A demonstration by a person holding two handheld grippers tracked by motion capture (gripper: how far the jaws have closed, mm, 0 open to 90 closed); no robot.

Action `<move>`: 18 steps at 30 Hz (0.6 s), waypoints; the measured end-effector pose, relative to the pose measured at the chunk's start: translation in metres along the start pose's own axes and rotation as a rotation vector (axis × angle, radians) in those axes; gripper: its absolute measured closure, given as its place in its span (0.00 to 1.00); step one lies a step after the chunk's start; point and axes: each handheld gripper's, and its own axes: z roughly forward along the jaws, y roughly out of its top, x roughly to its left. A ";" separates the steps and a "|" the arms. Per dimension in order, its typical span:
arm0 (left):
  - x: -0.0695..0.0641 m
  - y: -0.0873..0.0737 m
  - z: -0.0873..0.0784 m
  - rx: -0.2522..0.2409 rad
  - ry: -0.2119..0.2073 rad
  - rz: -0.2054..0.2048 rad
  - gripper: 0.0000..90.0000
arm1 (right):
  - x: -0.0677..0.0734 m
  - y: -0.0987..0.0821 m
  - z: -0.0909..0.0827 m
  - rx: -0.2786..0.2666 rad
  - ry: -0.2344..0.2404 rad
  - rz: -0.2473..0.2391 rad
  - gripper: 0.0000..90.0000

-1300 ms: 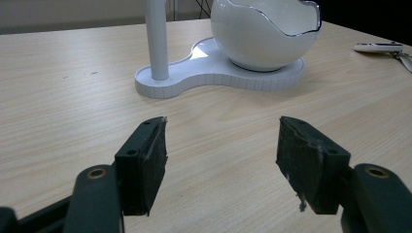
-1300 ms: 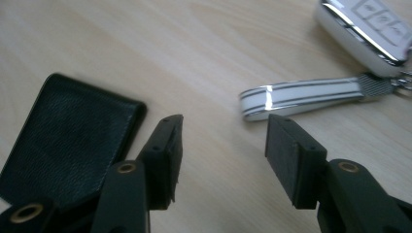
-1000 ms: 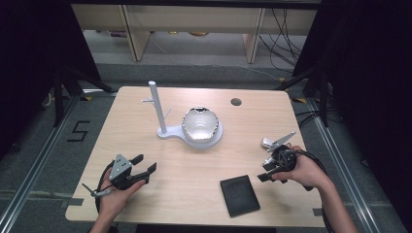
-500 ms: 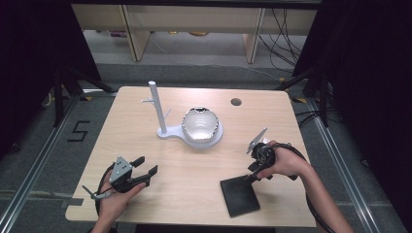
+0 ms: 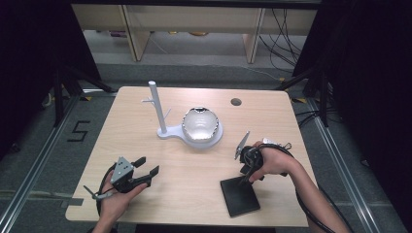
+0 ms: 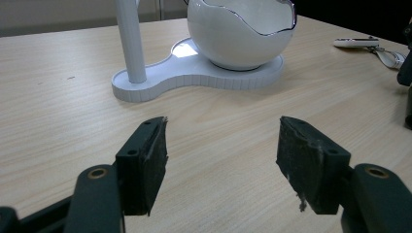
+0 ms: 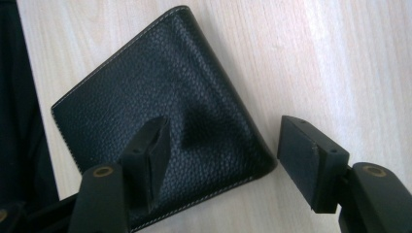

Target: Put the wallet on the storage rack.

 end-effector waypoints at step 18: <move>0.001 0.000 -0.002 -0.001 0.011 -0.001 0.38 | 0.005 0.014 0.014 0.107 0.005 -0.110 0.38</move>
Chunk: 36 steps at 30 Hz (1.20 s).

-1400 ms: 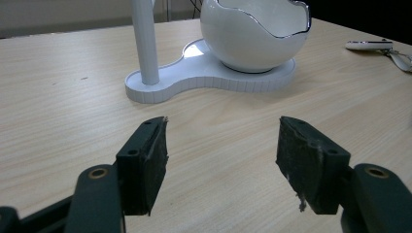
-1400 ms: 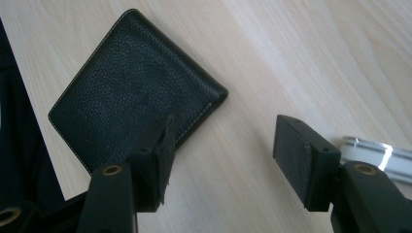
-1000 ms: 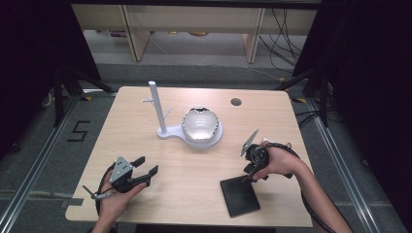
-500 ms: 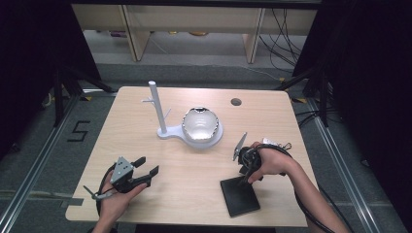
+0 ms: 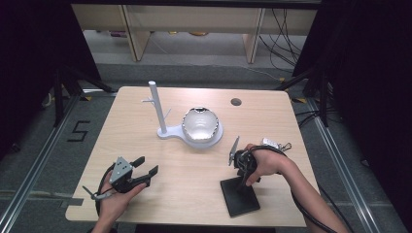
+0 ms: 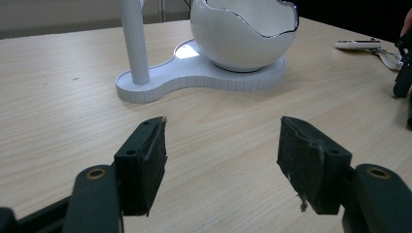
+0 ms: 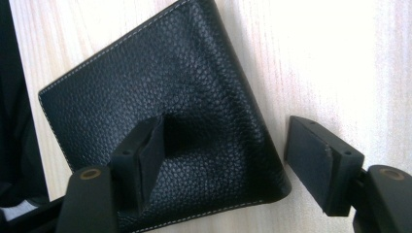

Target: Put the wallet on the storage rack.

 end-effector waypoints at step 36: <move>0.001 -0.002 -0.003 0.012 0.010 0.007 0.38 | 0.008 0.002 -0.026 0.025 -0.052 -0.134 0.90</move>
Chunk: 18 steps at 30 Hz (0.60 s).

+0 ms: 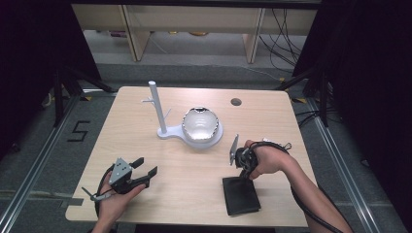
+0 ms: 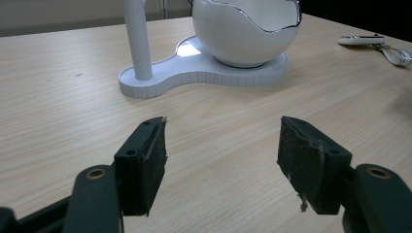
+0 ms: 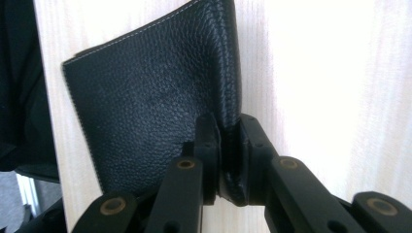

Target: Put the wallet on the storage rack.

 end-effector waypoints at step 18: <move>0.000 0.000 0.000 -0.013 0.008 -0.011 0.38 | 0.029 -0.004 -0.064 -0.267 -0.405 0.109 0.91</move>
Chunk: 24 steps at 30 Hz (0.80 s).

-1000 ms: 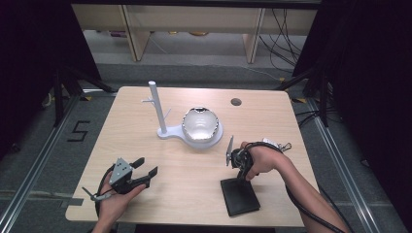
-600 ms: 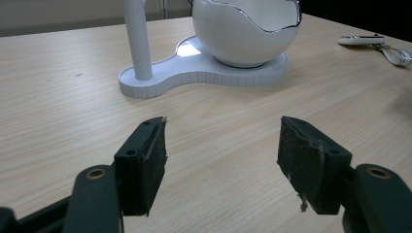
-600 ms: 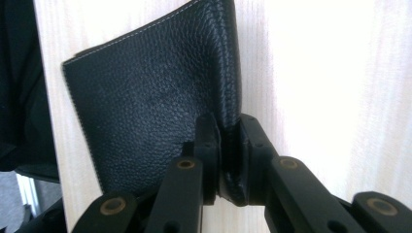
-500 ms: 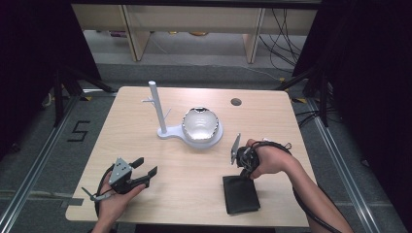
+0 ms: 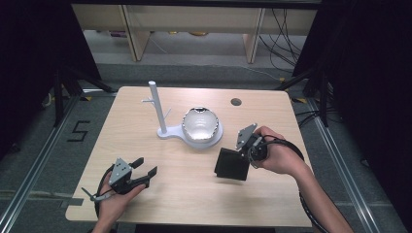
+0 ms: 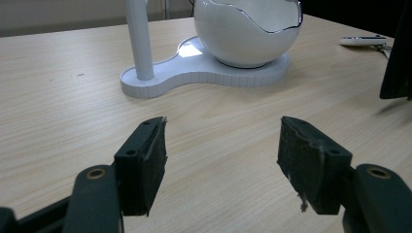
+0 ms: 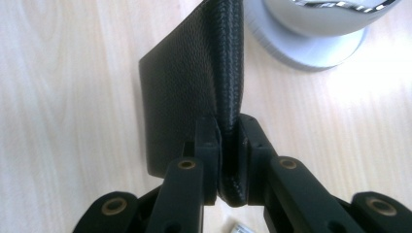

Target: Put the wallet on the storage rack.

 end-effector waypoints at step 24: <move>0.001 -0.002 0.000 0.002 -0.006 0.000 0.38 | -0.002 0.027 -0.008 -0.050 -0.136 -0.066 0.91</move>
